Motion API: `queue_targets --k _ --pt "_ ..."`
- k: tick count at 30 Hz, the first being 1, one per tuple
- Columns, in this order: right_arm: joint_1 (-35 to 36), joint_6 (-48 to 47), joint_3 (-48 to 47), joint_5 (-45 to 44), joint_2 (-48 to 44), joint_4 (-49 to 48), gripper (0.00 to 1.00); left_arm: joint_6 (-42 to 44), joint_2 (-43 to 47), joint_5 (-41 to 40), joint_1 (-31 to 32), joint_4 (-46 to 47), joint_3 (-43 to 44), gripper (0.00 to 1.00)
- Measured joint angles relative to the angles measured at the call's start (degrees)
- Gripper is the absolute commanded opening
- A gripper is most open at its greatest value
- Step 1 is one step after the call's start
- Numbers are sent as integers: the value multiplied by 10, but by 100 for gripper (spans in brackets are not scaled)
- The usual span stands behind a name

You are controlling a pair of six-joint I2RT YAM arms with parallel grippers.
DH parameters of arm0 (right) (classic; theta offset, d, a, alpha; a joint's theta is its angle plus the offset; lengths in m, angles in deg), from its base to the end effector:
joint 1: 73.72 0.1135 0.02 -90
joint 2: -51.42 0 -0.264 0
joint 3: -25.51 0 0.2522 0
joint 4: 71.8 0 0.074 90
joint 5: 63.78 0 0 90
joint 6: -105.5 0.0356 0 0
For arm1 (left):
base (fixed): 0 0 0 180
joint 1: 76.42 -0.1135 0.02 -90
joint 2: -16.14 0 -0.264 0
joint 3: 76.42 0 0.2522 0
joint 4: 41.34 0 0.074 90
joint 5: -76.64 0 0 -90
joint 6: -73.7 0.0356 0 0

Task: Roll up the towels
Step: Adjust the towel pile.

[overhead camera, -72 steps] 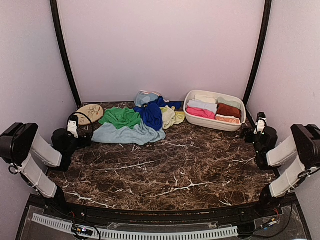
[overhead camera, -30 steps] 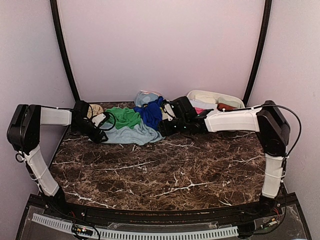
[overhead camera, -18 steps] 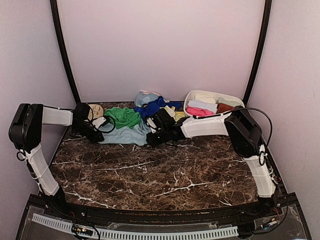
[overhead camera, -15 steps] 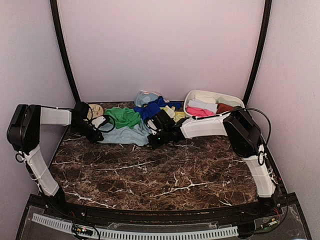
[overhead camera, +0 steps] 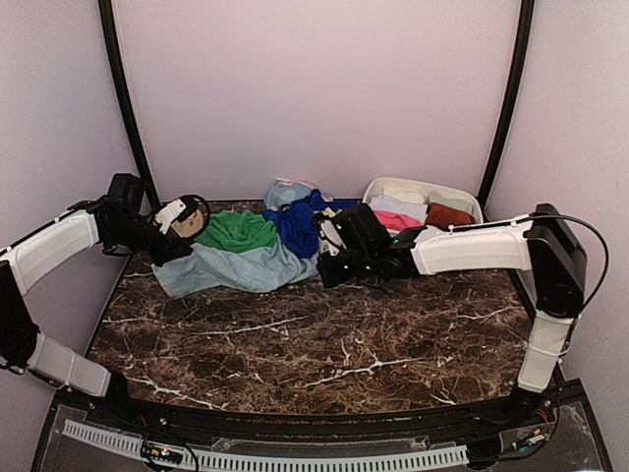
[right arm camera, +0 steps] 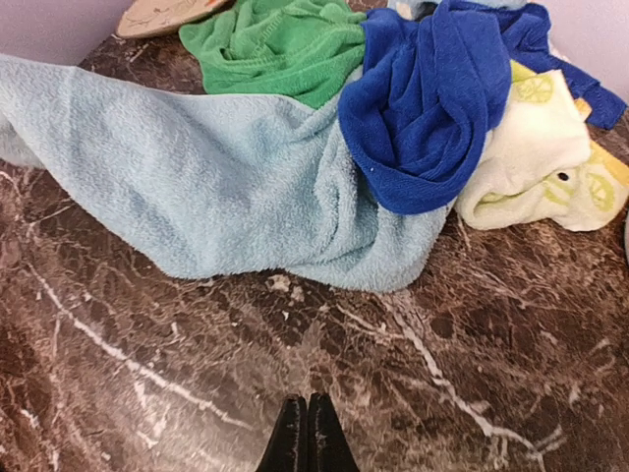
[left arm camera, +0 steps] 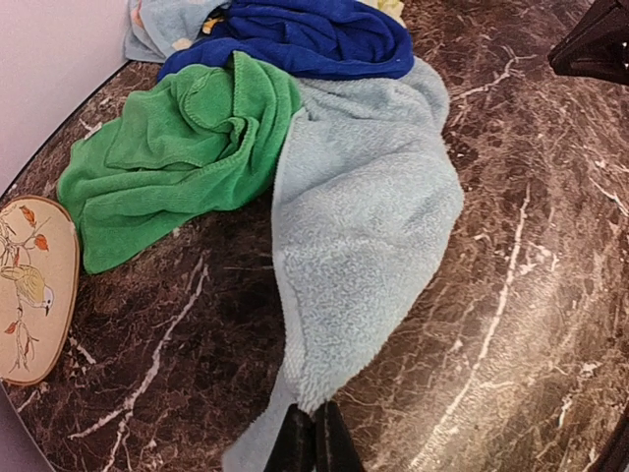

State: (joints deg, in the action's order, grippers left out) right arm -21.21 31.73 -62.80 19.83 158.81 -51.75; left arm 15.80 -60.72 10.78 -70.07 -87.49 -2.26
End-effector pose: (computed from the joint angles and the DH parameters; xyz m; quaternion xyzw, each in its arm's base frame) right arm 0.2600 0.3325 0.2140 -0.2580 0.8643 0.2005 0.3824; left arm 0.2786 -0.0457 0.2785 0.3708 0.8403 -0.1143 0.3786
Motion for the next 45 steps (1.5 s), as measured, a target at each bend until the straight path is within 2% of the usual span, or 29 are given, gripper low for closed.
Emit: queue_targets --k 5,9,10,11,13,15,17,20,22,26,33,36,42,45 --pt "29 10 98 -29 -119 -25 1 -3 76 15 21 -50 -1 0" --pt "51 10 127 -53 -148 -24 1 -13 107 22 41 -80 26 0" --pt "56 10 127 -56 -147 -25 1 -16 108 23 46 -82 36 3" --pt "61 10 127 -61 -147 -24 0 -19 108 25 49 -82 41 12" --pt "68 10 125 -66 -146 -24 0 -23 107 27 56 -82 33 37" --pt "71 10 122 -70 -143 -25 0 -20 105 22 63 -78 0 51" --pt "71 10 116 -72 -137 -28 0 -11 103 10 70 -79 -49 58" --pt "71 10 111 -76 -127 -31 1 8 94 -13 74 -103 -108 61" --pt "71 9 108 -78 -120 -31 3 25 94 -25 74 -124 -122 61" --pt "71 8 96 -82 -104 -25 4 51 105 -44 64 -129 -126 53" --pt "71 4 68 -82 -91 -24 4 68 104 -83 1 -112 -158 47" --pt "71 3 68 -82 -90 -24 4 66 116 -81 0 -113 -178 40" --pt "71 3 68 -80 -87 -24 3 68 194 -82 0 -124 -200 26" --pt "71 3 68 -78 -82 -24 2 72 194 -87 0 -125 -202 22"
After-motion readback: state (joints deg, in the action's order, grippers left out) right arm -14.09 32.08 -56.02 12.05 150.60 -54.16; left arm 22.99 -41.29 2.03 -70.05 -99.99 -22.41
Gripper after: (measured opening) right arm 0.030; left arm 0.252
